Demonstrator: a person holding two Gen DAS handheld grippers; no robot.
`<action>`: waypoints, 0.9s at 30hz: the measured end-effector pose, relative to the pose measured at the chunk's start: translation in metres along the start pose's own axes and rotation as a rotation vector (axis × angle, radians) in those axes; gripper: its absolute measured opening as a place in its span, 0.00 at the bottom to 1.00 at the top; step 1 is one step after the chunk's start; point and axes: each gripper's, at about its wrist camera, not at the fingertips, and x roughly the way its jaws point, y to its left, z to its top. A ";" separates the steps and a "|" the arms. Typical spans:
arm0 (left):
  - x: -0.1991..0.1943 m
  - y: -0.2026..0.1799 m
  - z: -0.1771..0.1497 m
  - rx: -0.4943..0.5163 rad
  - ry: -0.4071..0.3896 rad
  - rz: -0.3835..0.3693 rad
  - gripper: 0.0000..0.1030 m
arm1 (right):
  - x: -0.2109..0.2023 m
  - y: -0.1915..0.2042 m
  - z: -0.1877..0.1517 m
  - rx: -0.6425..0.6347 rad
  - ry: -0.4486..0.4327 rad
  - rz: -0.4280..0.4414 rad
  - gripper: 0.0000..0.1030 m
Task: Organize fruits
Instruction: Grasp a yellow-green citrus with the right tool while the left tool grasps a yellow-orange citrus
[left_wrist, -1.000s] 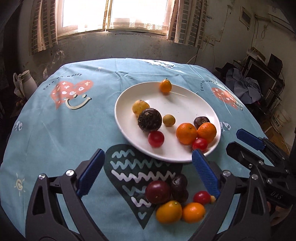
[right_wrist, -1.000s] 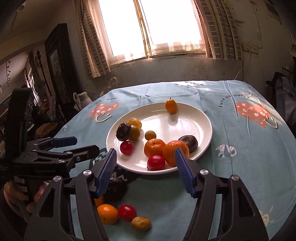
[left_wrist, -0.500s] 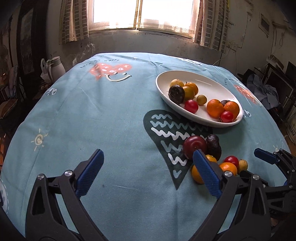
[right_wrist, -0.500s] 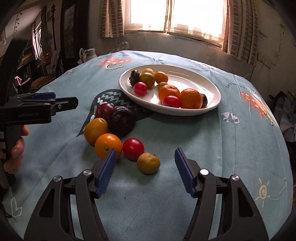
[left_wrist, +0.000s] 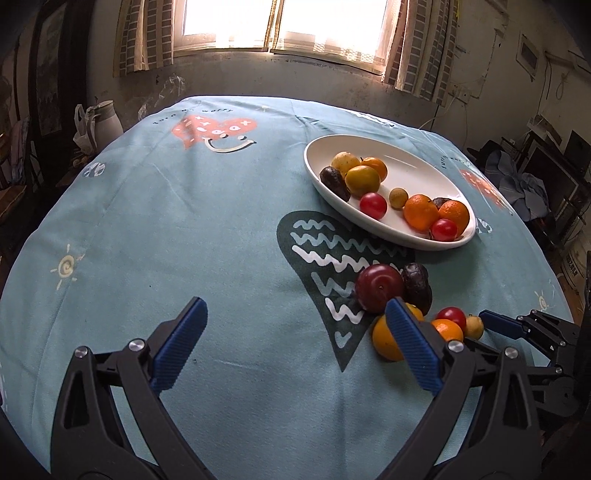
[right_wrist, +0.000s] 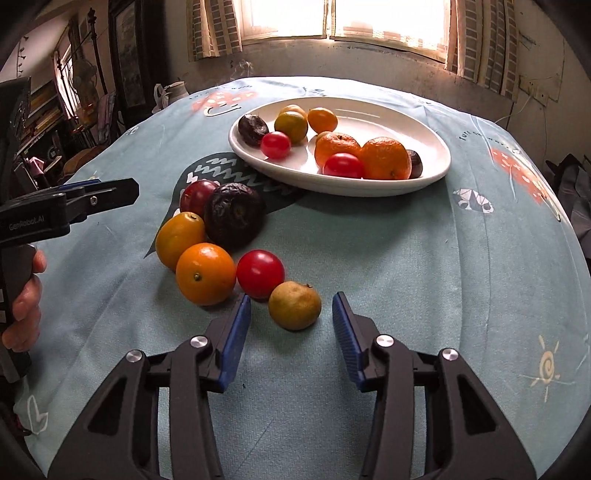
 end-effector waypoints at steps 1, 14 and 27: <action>0.000 0.000 0.000 0.001 -0.001 0.000 0.96 | 0.001 0.000 0.000 0.000 0.005 0.006 0.42; 0.000 -0.017 -0.009 0.076 0.013 -0.083 0.95 | -0.014 -0.011 0.005 0.042 -0.069 0.017 0.28; 0.039 -0.060 -0.023 0.295 0.142 -0.184 0.52 | -0.022 -0.019 0.007 0.082 -0.079 -0.006 0.28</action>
